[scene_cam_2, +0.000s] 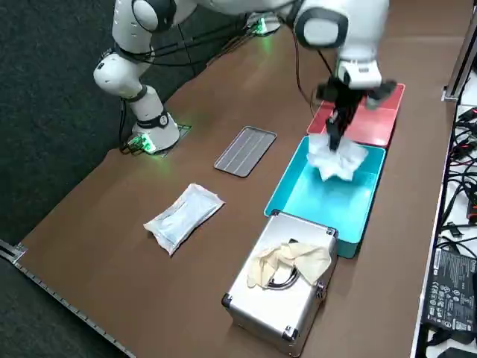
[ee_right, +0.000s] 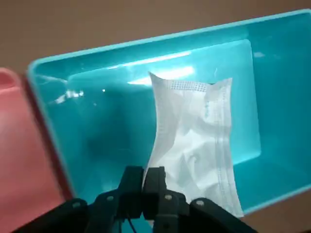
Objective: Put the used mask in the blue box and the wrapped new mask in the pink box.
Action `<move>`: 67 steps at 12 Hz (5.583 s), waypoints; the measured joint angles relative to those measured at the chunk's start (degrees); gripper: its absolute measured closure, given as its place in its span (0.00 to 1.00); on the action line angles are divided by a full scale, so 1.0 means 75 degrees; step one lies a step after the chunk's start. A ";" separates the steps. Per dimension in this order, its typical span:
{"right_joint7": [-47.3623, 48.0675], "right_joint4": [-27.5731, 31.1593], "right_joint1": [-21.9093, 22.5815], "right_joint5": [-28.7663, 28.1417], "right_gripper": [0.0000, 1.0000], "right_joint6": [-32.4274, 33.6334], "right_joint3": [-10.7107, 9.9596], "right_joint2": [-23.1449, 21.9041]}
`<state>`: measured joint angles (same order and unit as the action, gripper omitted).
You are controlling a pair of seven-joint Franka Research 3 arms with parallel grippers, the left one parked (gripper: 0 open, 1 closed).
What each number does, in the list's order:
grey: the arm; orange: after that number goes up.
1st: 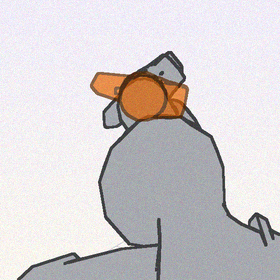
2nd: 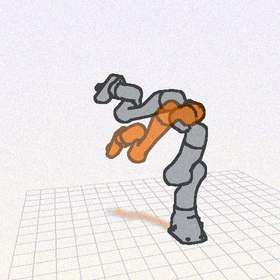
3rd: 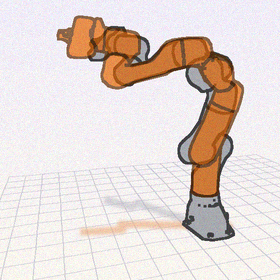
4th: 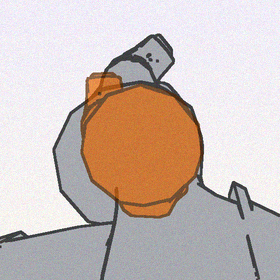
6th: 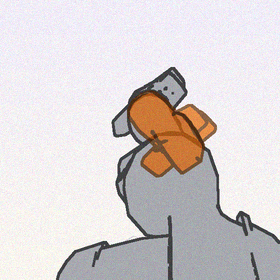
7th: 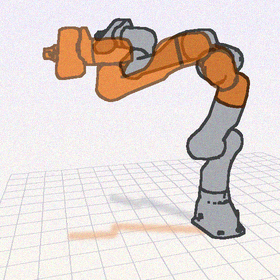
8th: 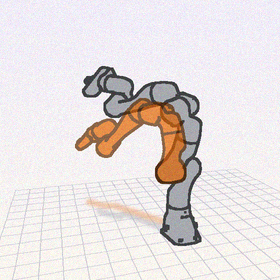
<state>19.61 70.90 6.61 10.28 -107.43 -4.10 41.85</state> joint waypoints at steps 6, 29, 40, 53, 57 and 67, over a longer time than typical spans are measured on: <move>-0.0048 -0.0164 -0.0168 0.1048 0.48 -0.0204 -0.0006 0.0948; -0.2582 0.7455 -0.0397 0.2073 0.00 0.0307 0.0000 -0.4703; -0.0080 1.1255 -0.1380 0.6094 0.00 -0.2420 0.0002 -0.5345; 0.2114 1.1230 -0.1182 0.7908 0.01 -0.2541 0.0068 -0.4185; 0.2255 1.1212 -0.1168 0.8351 0.02 -0.2540 0.0068 -0.4031; 0.2446 1.1073 -0.1169 0.8786 0.07 -0.2451 0.0066 -0.3721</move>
<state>37.95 153.95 -2.16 76.18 -125.81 -3.60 13.94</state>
